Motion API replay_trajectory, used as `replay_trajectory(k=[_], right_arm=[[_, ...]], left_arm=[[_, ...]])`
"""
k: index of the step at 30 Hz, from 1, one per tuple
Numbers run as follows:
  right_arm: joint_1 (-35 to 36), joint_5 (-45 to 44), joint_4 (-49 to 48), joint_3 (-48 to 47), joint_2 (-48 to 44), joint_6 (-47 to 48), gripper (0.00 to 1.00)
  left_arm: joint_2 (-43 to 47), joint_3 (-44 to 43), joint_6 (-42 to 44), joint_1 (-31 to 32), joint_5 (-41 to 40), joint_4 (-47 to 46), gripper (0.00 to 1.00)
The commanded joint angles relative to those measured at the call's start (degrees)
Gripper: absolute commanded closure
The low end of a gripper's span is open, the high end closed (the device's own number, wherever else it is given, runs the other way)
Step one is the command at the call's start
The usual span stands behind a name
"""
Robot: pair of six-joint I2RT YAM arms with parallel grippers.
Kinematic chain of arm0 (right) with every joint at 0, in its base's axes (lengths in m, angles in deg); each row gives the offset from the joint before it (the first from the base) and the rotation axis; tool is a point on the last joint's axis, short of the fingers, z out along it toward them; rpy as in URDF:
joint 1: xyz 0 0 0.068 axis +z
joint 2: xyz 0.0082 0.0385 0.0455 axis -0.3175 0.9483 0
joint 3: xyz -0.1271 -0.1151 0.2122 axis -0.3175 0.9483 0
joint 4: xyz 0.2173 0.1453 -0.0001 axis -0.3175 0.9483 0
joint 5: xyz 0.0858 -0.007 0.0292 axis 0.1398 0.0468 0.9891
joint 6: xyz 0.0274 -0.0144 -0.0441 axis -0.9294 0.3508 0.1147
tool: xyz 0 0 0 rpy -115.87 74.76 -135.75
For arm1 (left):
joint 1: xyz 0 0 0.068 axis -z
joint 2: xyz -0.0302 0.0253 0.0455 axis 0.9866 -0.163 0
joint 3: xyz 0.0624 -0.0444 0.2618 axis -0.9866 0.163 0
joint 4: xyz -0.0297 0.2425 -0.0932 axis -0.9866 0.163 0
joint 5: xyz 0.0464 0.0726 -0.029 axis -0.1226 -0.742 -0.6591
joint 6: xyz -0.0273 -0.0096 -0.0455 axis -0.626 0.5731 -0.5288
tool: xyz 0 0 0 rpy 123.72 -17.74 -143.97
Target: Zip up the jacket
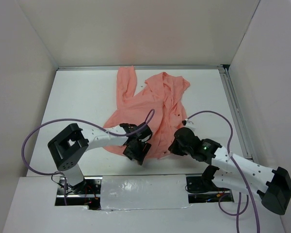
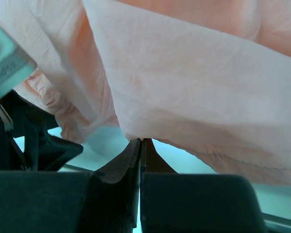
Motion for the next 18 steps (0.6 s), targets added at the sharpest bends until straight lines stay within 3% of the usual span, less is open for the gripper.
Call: replay_trajectory(k=[1,3,6,7,10,14,18], right_arm=[[-1.2,2.6,-2.5,1.2,-1.1,3.3,1.0],[-1.7,3.1,-2.6,1.3,-0.7,3.5,1.0],[-2.2,2.8,-2.2,1.3,-0.7,4.0,1.0],[-2.4,3.1,-2.2,1.2,-0.9,4.5,1.0],[-3.2,3.6,-2.6,1.5,-1.3,5.1,1.0],[-5.3,5.9,-2.7,1.2,-1.2,6.8,1.0],[-6.7,6.4,-1.3,0.0,-0.7,8.4,1.0]], left_arm=[[-3.4,-3.1,-1.5,0.4,-4.3,3.3,0.29],[-3.1,-4.2,-2.5,1.3,-5.6,4.9,0.3],[0.2,-4.6,-3.3,2.1,-5.8,7.1,0.24],[1.3,-4.7,-3.4,2.1,-7.8,7.7,0.14],[4.8,-5.1,-3.4,2.1,-10.7,9.2,0.05],[5.7,-5.3,-4.2,2.0,-15.3,9.7,0.01],[4.0,-4.0,0.8,1.5,-13.6,2.4,0.03]])
